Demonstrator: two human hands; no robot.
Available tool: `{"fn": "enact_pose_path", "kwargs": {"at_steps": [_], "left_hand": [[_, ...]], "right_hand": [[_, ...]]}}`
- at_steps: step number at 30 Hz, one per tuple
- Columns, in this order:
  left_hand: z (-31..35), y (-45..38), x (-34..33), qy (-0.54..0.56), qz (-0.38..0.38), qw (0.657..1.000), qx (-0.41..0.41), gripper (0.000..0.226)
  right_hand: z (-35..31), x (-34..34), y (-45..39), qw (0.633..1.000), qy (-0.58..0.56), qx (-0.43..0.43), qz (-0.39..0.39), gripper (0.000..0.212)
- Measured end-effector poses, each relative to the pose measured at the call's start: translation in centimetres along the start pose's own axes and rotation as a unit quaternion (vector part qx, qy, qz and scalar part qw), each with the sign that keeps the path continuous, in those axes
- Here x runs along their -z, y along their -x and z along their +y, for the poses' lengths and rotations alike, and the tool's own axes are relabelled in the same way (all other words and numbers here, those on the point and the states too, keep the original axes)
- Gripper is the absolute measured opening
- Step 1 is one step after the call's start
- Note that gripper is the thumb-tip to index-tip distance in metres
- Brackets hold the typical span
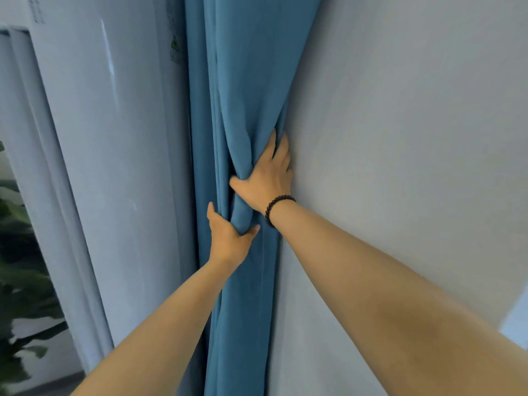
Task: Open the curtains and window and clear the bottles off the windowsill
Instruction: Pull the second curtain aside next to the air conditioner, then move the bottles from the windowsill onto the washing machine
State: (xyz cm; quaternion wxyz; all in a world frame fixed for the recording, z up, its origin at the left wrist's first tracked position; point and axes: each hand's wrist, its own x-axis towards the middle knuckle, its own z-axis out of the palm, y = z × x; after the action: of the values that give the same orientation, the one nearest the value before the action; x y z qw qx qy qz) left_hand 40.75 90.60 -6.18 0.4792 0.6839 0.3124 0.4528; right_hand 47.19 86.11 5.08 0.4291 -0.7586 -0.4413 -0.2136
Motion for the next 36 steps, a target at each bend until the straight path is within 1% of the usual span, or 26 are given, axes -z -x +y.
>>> {"fn": "enact_pose_path", "kwargs": {"at_steps": [3, 7, 10, 13, 16, 18, 21, 23, 25, 26, 29, 31, 34, 36], "left_hand": [[2.1, 2.7, -0.9, 0.013, 0.004, 1.000, -0.002, 0.122], [3.9, 6.3, -1.5, 0.019, 0.008, 1.000, -0.005, 0.114], [4.9, 9.1, -1.6, 0.007, 0.011, 1.000, -0.015, 0.105], [6.0, 12.2, -1.7, -0.011, 0.018, 0.999, -0.033, 0.101], [7.6, 15.1, -1.4, -0.009, 0.036, 0.998, -0.041, 0.087], [8.6, 16.8, -1.3, -0.004, 0.062, 0.997, -0.053, 0.078], [11.0, 19.8, -1.5, -0.023, 0.099, 0.993, -0.058, 0.083], [12.6, 22.2, -1.6, -0.033, 0.099, 0.992, -0.069, 0.085], [13.5, 24.4, -1.5, -0.026, 0.082, 0.992, -0.089, 0.082], [13.9, 25.6, -1.3, -0.029, 0.071, 0.992, -0.099, 0.077], [14.3, 28.5, -0.9, -0.012, 0.042, 0.991, -0.127, 0.053], [15.0, 31.0, -0.8, -0.010, 0.018, 0.991, -0.133, 0.037], [16.2, 34.3, -1.1, -0.033, -0.052, 0.987, -0.150, 0.016], [16.8, 36.0, -1.4, -0.020, -0.110, 0.982, -0.154, 0.013]], "right_hand": [[0.0, 2.6, 2.3, 0.999, -0.008, 0.024, 0.023, 0.122], [0.0, 6.7, 4.4, 0.999, -0.018, 0.046, 0.021, 0.126], [-0.1, 10.2, 6.2, 0.996, -0.025, 0.079, 0.023, 0.122], [-0.1, 13.5, 8.4, 0.994, -0.026, 0.106, 0.018, 0.117], [-0.1, 16.5, 10.5, 0.992, -0.021, 0.121, 0.016, 0.107], [0.0, 18.4, 11.7, 0.992, -0.003, 0.126, -0.001, 0.100], [0.5, 21.7, 13.8, 0.989, 0.041, 0.131, -0.053, 0.093], [1.0, 23.9, 15.6, 0.986, 0.049, 0.132, -0.094, 0.091], [1.5, 26.0, 17.3, 0.983, 0.041, 0.135, -0.114, 0.087], [1.9, 27.2, 18.4, 0.983, 0.040, 0.139, -0.116, 0.084], [3.1, 30.3, 21.7, 0.983, 0.039, 0.134, -0.118, 0.074], [4.1, 32.0, 24.2, 0.984, 0.030, 0.116, -0.133, 0.072], [5.3, 34.2, 27.6, 0.982, 0.037, 0.086, -0.163, 0.071], [5.7, 35.6, 29.8, 0.983, 0.046, 0.072, -0.163, 0.067]]}}
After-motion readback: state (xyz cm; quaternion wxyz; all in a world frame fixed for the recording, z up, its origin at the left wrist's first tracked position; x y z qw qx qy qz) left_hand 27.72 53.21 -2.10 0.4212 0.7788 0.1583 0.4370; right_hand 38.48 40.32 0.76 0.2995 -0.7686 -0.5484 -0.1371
